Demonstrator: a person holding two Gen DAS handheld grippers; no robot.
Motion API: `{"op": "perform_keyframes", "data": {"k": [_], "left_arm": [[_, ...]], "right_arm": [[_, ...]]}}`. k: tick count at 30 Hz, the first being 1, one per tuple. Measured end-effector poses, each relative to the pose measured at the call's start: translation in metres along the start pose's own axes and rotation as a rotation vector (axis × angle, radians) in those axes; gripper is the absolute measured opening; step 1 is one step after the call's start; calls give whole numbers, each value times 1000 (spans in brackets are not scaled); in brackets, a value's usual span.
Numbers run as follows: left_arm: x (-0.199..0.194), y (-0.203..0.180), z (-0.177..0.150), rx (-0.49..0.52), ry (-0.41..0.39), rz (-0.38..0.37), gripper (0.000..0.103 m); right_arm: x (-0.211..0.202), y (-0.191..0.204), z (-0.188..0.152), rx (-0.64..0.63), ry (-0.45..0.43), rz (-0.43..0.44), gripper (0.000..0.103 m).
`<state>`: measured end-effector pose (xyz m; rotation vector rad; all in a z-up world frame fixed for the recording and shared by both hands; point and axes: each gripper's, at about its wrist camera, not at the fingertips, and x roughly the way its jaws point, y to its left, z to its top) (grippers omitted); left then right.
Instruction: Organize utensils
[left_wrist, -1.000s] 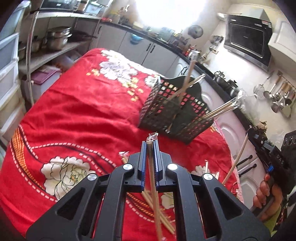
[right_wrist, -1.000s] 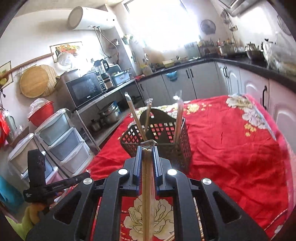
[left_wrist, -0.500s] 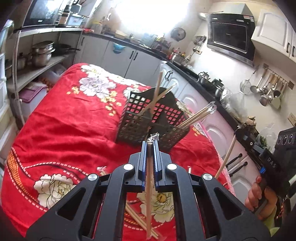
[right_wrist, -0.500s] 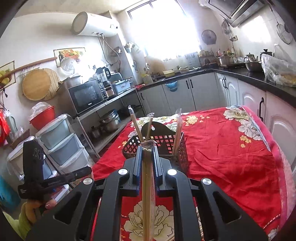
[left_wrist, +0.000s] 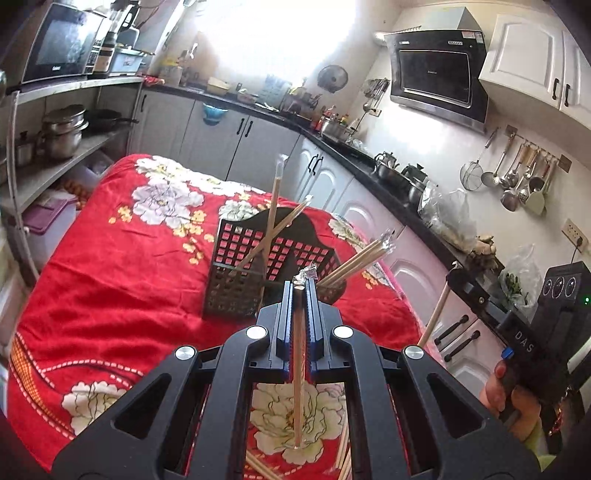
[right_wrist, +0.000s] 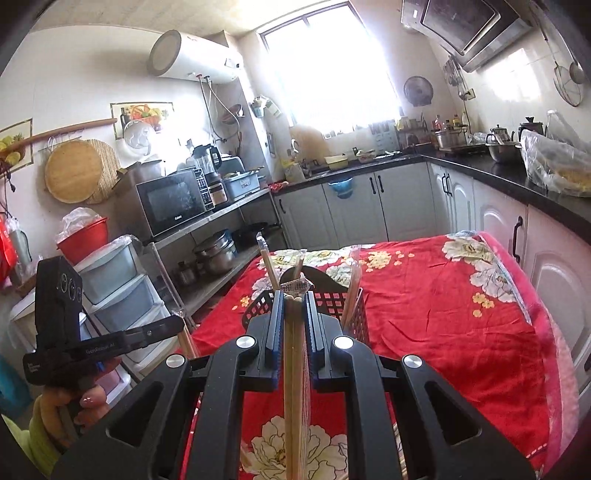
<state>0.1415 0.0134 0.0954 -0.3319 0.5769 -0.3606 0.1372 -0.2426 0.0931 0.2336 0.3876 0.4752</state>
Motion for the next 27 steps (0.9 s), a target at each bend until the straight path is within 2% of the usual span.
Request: {"op": "perform_keyframes", "data": {"k": [27], "left_arm": [[-2,-8,70,15,-131,5,3]], "right_arm": [[26,9,45,-30,-59,3,11]]}}
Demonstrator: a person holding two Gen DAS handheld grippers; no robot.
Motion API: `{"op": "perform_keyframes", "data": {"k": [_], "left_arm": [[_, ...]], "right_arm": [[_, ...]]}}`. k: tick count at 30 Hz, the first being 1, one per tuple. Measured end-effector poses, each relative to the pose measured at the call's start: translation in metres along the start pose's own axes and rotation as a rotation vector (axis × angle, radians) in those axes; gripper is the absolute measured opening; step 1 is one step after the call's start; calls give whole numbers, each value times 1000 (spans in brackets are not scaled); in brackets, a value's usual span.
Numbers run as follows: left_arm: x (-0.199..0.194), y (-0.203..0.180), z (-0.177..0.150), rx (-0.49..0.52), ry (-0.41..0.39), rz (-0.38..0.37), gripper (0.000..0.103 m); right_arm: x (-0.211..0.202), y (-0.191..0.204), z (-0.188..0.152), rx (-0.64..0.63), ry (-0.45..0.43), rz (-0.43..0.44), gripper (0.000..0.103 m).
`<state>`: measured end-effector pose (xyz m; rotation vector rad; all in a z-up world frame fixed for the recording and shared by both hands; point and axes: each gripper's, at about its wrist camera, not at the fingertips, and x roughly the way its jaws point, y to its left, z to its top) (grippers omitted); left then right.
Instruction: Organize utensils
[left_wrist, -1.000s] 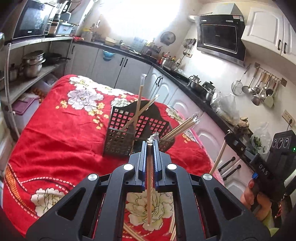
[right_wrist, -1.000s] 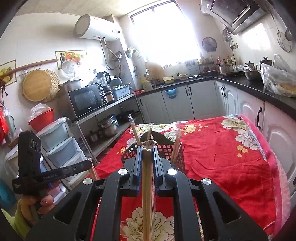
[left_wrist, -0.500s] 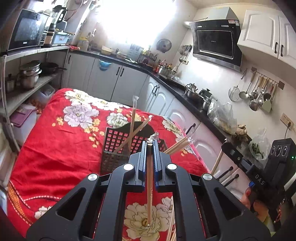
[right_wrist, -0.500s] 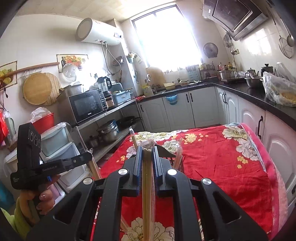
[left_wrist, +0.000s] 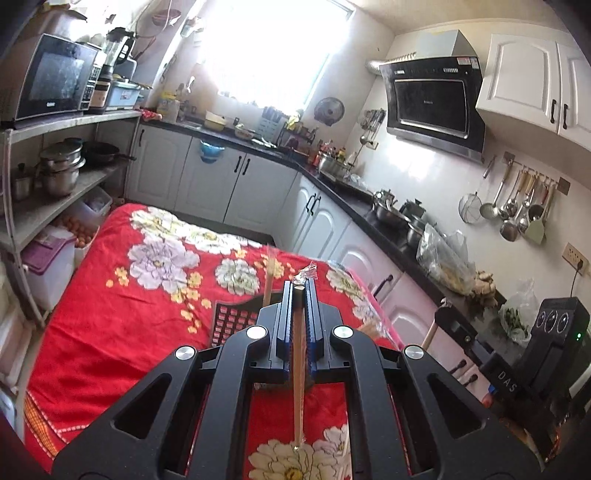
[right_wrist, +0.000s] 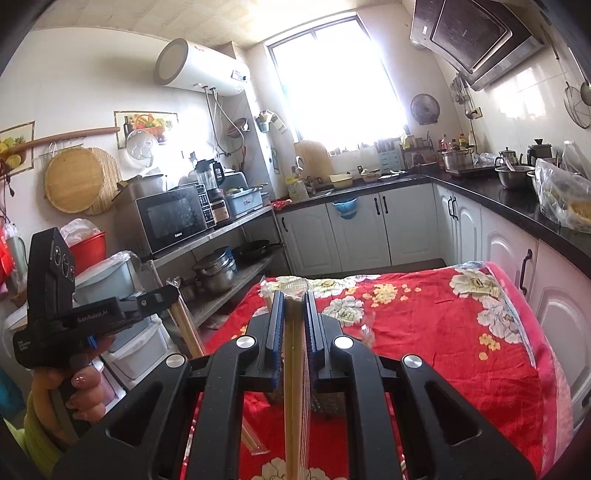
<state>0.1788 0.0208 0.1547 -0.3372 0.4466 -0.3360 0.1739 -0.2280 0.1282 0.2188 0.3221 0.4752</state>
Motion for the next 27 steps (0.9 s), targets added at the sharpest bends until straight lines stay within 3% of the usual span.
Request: {"op": "perform_keyframes", "data": {"k": [15,27], "left_arm": [[-1,6,44,0,-107,44,3],[7,21,71,6,-181,128,3]], "right_arm": [[26,-7,37,23,-69,-20,11],[50,-8,59,-7,-146,-38,11]]}}
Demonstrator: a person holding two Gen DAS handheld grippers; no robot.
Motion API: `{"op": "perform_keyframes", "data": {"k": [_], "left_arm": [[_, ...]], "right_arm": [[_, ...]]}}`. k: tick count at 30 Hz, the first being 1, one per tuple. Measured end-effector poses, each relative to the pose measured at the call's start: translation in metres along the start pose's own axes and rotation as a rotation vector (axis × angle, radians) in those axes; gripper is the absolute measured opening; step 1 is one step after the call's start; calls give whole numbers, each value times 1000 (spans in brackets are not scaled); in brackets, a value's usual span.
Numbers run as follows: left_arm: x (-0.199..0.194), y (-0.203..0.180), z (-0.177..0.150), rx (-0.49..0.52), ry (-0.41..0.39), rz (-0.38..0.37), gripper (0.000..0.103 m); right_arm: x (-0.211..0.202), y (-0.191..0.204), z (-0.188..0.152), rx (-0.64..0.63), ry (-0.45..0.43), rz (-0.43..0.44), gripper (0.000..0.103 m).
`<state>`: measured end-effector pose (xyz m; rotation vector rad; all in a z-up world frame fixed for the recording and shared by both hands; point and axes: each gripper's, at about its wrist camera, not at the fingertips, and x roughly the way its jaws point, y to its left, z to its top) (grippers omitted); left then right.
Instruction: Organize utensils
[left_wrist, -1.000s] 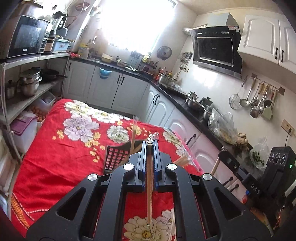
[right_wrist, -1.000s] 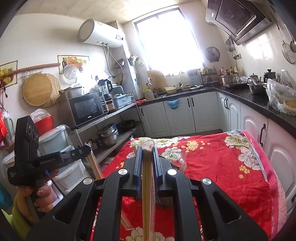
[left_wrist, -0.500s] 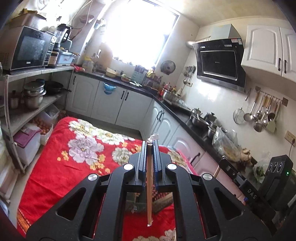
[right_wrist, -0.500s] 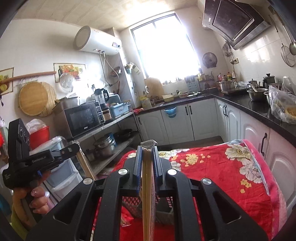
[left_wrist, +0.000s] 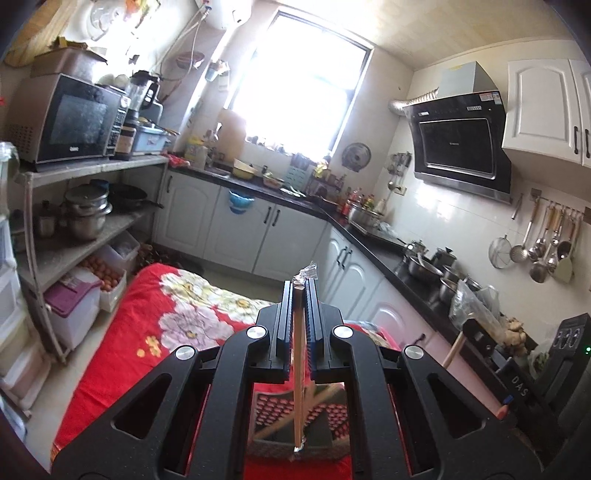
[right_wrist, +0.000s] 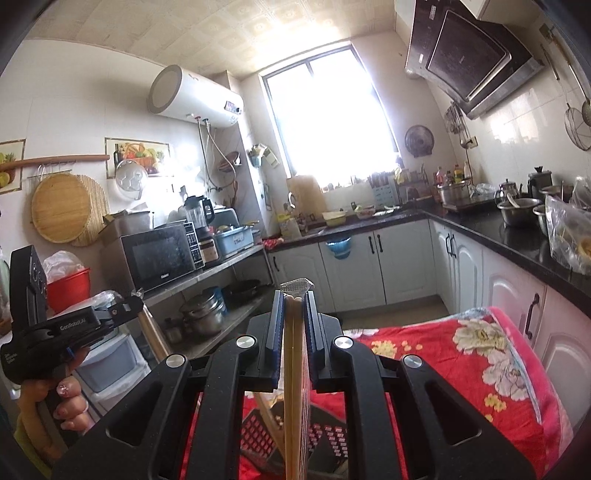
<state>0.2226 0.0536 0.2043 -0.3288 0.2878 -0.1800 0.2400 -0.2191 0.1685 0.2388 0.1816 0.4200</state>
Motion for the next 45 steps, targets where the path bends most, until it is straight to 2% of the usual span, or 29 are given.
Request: {"op": "perform_keyframes", "data": {"k": [7,16,21,28,41,45], "left_arm": [[14,3,-6,9,-31,26,3],[36,5,-27,32,-15,46,3],[44,2,-43,68,-22,59,3],[56,6,-69,84,21,59,3],[58,16,-100,65,93,51,3],[57,18,-106,65,112,47,3]], "right_arm": [[14,-6,-4,-27,-50,-50,11],[24,-13,-28,-107,-144,-97,11],[34,-15,-49,-132,-131,-106,11],[35,-15,-71,-130,-104,-100,11],[14,-14,-86,-85,-37,-106,12],[9,-14,-89,-74,-6,-114,19]]}}
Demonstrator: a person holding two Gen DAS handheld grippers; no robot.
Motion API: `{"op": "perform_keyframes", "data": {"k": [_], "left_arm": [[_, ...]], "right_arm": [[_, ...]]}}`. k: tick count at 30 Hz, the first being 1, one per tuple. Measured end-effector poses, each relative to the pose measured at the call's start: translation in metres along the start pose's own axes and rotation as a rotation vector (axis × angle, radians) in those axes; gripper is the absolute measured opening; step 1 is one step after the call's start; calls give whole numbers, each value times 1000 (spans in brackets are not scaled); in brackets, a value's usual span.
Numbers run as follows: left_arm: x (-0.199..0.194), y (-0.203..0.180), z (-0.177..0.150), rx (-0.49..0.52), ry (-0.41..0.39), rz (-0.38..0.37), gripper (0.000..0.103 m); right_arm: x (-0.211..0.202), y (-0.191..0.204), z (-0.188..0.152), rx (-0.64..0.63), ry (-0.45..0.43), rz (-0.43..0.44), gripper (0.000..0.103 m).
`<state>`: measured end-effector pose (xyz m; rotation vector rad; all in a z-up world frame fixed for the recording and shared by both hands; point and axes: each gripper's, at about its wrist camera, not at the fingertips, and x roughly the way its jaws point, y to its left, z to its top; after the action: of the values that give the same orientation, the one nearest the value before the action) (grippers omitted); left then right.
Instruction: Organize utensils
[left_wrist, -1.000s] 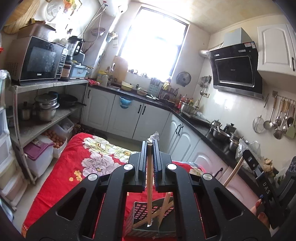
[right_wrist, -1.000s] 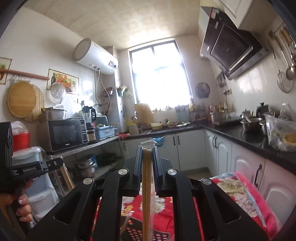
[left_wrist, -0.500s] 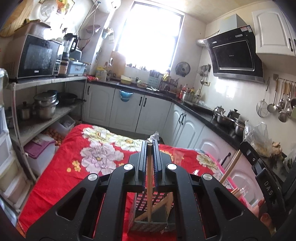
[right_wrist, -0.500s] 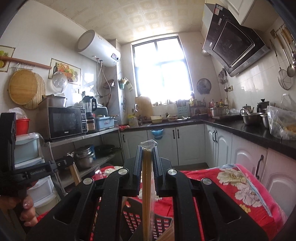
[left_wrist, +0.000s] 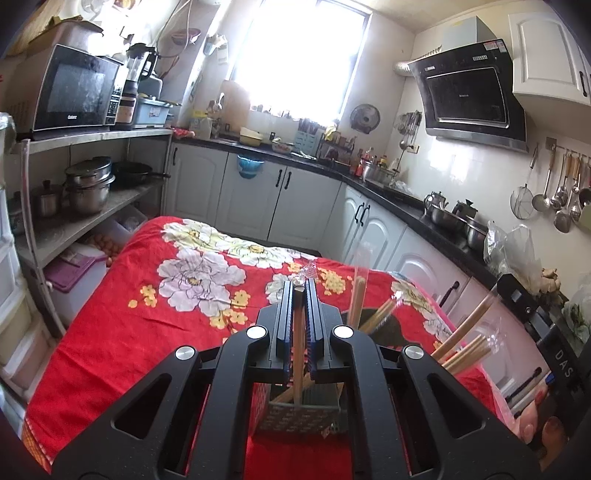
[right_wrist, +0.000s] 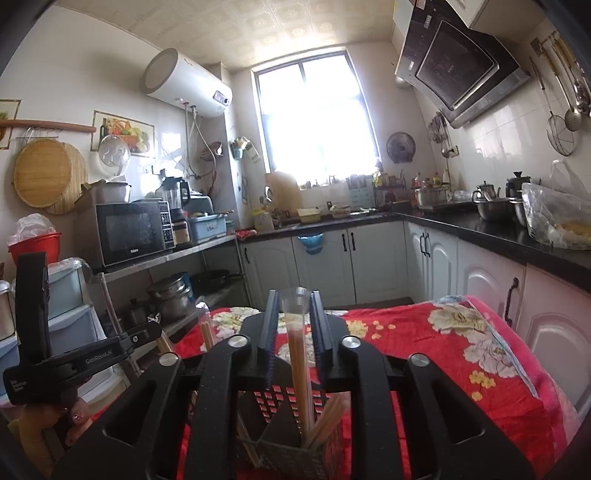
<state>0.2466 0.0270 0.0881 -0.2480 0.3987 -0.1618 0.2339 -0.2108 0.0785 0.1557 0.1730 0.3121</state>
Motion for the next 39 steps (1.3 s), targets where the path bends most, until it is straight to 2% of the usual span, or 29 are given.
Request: {"op": "perform_keyframes", "data": {"k": [3,6,10,17,24,28,31,33,34,39], "left_arm": [[0,0,-4,2,13,-7,3],[-1,-1,-8,3,24,-14,3],[-3,-3,-13,14,37,-21,3],[-11,-5,-18,23,66,-15,3],[-21,-7,-23,37,86,-13,4],[-27,-7,-27,28,93,-13,16],[-31,-8,-30,24,99,-9,19],[-35,-9,-33,29,98,-9,25],[-38,-10,-34,32,96,-6,32],[-47,-10,-43,27,105,-10,46]], "right_arm": [[-5,1,-2,-1,11,-2,22],[-11,3,-2,-3,12,-8,31],[-23,4,-3,-5,4,-14,37],[-42,1,-5,12,17,-38,41],[-65,1,-6,8,42,-60,51],[-77,-3,-10,7,70,-72,55],[-87,-6,-15,1,91,-82,60],[-94,-9,-19,12,98,-87,62],[-96,-10,-21,18,102,-88,63],[-107,-18,-32,46,135,-100,65]]}}
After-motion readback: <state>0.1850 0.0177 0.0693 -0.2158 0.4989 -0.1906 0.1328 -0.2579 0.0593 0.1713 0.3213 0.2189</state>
